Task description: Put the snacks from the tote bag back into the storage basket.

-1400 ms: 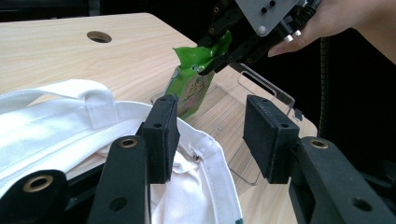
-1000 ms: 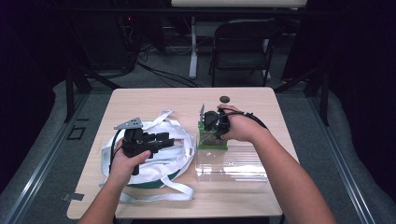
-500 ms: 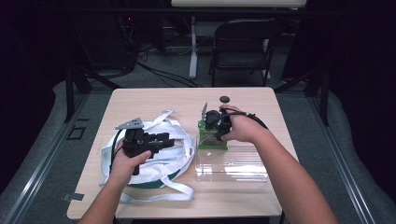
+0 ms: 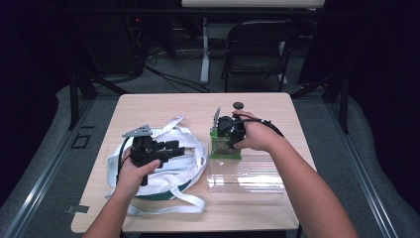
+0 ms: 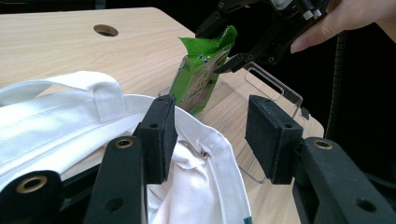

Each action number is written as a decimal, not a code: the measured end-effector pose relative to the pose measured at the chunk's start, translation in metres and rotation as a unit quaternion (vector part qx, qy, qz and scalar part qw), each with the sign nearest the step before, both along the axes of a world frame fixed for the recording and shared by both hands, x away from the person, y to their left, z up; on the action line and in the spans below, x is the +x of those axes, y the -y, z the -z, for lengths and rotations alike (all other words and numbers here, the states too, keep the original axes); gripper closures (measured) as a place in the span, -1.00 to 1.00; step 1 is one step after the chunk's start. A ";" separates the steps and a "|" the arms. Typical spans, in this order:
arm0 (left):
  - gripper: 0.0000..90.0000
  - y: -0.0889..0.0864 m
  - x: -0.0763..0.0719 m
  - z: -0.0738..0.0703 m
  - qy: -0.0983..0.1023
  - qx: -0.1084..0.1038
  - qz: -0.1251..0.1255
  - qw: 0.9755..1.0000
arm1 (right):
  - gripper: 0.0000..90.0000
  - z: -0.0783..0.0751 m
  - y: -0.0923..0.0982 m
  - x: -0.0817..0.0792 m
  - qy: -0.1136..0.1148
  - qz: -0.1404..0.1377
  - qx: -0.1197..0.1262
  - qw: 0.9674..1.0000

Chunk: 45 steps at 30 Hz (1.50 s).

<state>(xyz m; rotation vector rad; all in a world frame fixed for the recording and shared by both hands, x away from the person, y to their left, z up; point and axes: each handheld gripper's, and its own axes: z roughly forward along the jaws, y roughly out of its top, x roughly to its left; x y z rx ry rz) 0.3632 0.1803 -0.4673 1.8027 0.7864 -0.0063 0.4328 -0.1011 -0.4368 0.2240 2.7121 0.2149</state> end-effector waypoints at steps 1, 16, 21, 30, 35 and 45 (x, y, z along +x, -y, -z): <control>0.17 0.000 0.000 0.000 -0.001 0.000 0.001 1.000 | -0.04 0.000 0.000 0.000 0.001 0.000 0.000 1.000; 0.17 -0.001 0.001 0.000 0.001 0.006 -0.010 1.000 | -0.11 -0.014 -0.001 -0.004 -0.002 0.004 0.039 0.999; 0.17 -0.002 0.001 -0.001 0.001 0.004 -0.012 1.000 | -0.11 -0.019 0.000 -0.005 -0.004 0.005 0.052 0.999; 0.16 -0.005 0.003 -0.001 0.000 0.001 -0.019 1.000 | -0.12 -0.028 0.001 -0.008 -0.003 0.019 0.077 0.997; 0.16 -0.004 0.003 -0.001 0.001 0.001 -0.019 1.000 | -0.12 -0.031 0.003 -0.008 -0.009 0.027 0.087 0.996; 0.16 -0.003 0.002 -0.001 -0.001 0.004 -0.018 1.000 | -0.12 -0.036 0.007 -0.010 -0.010 0.040 0.099 0.994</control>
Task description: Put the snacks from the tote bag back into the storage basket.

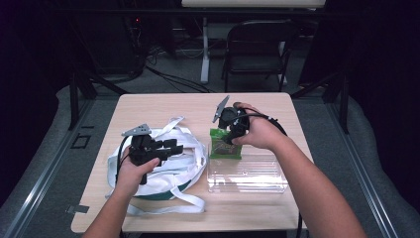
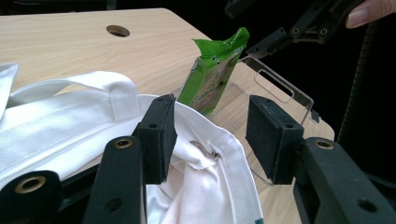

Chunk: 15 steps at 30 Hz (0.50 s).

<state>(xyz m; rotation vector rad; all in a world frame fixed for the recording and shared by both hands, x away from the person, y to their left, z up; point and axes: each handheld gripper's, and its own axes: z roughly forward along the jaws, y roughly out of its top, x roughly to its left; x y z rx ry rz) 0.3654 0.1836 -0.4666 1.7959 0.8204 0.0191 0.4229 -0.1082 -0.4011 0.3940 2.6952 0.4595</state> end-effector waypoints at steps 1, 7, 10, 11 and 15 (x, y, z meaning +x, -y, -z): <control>0.16 0.000 0.000 0.000 0.000 0.000 0.000 1.000 | -0.12 0.000 0.001 0.000 0.002 0.003 0.004 1.000; 0.16 0.001 0.000 0.000 0.000 0.001 0.001 1.000 | -0.12 -0.005 0.003 -0.005 0.004 0.012 0.015 1.000; 0.16 0.001 0.000 0.000 0.000 0.001 0.000 1.000 | -0.11 -0.007 0.004 -0.009 0.006 0.013 0.017 1.000; 0.16 0.000 0.000 0.000 0.000 0.002 0.000 1.000 | -0.11 -0.008 0.005 -0.010 0.005 0.013 0.019 1.000; 0.16 0.000 -0.001 0.000 0.000 0.003 -0.001 1.000 | -0.11 -0.013 0.009 -0.014 0.005 0.020 0.028 0.999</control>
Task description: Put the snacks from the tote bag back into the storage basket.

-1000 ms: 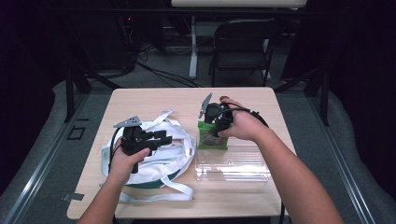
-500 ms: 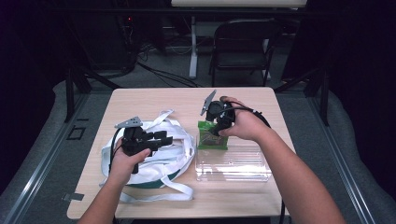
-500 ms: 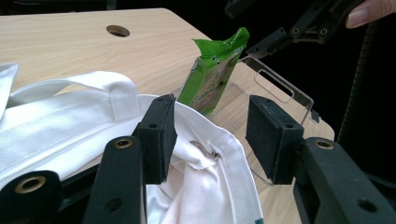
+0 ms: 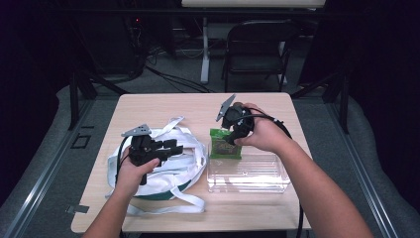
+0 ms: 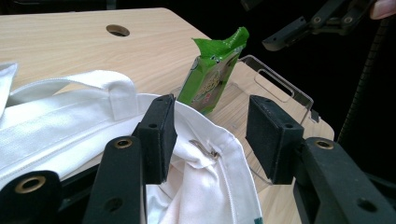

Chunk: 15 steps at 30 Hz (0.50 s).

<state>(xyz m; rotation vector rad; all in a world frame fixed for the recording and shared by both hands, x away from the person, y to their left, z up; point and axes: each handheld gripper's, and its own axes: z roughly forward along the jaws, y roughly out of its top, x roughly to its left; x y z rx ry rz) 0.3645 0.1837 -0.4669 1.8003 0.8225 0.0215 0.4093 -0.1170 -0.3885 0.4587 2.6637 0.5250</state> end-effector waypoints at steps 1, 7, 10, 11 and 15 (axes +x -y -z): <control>0.16 0.000 0.000 0.000 0.001 0.001 0.000 1.000 | -0.11 -0.001 0.001 -0.001 0.001 0.002 0.002 1.000; 0.16 0.000 0.000 0.000 0.001 0.000 0.000 1.000 | -0.10 -0.004 0.007 -0.011 0.004 0.015 0.000 1.000; 0.16 0.000 -0.001 0.000 0.001 0.000 -0.001 1.000 | -0.09 -0.004 0.011 -0.016 0.005 0.024 0.010 1.000; 0.16 0.000 -0.001 0.000 0.001 0.000 -0.001 1.000 | -0.09 -0.004 0.013 -0.017 0.002 0.027 0.013 1.000; 0.16 -0.001 0.000 0.000 0.000 0.001 -0.001 1.000 | -0.09 -0.003 0.018 -0.026 0.002 0.034 0.019 0.999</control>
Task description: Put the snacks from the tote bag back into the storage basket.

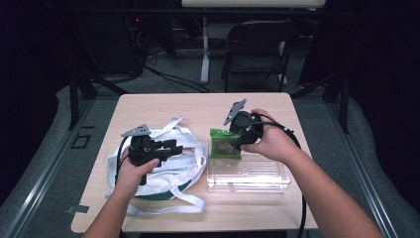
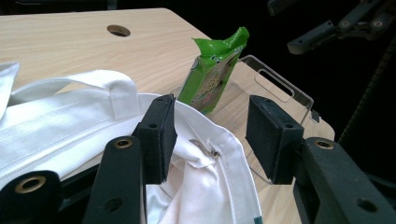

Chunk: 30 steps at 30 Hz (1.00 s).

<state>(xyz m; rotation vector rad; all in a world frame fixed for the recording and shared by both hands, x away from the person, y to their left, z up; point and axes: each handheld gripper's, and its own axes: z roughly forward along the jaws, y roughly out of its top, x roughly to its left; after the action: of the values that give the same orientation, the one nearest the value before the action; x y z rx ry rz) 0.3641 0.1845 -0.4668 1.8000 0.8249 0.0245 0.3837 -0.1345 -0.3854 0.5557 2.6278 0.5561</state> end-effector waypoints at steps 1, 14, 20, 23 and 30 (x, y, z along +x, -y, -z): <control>0.16 0.000 0.000 0.000 0.000 0.000 0.000 1.000 | -0.08 0.001 0.001 -0.002 0.000 0.002 0.003 1.000; 0.16 0.000 0.000 0.000 0.000 0.001 -0.003 1.000 | -0.05 0.000 0.018 -0.027 -0.001 0.050 0.041 0.998; 0.16 0.000 0.000 0.001 -0.002 0.003 -0.002 1.000 | -0.04 0.012 0.024 -0.032 -0.008 0.066 0.051 0.996; 0.16 0.000 0.000 0.002 -0.004 0.003 -0.002 1.000 | -0.04 0.021 0.028 -0.034 -0.013 0.076 0.052 0.996; 0.16 0.001 0.001 0.004 -0.006 0.005 -0.003 1.000 | -0.04 0.042 0.033 -0.041 -0.026 0.088 0.066 0.994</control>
<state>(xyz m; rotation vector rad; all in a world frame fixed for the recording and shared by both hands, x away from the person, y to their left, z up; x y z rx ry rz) 0.3649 0.1837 -0.4704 1.8081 0.8391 0.0217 0.3428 -0.1672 -0.4275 0.8447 2.5694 0.6693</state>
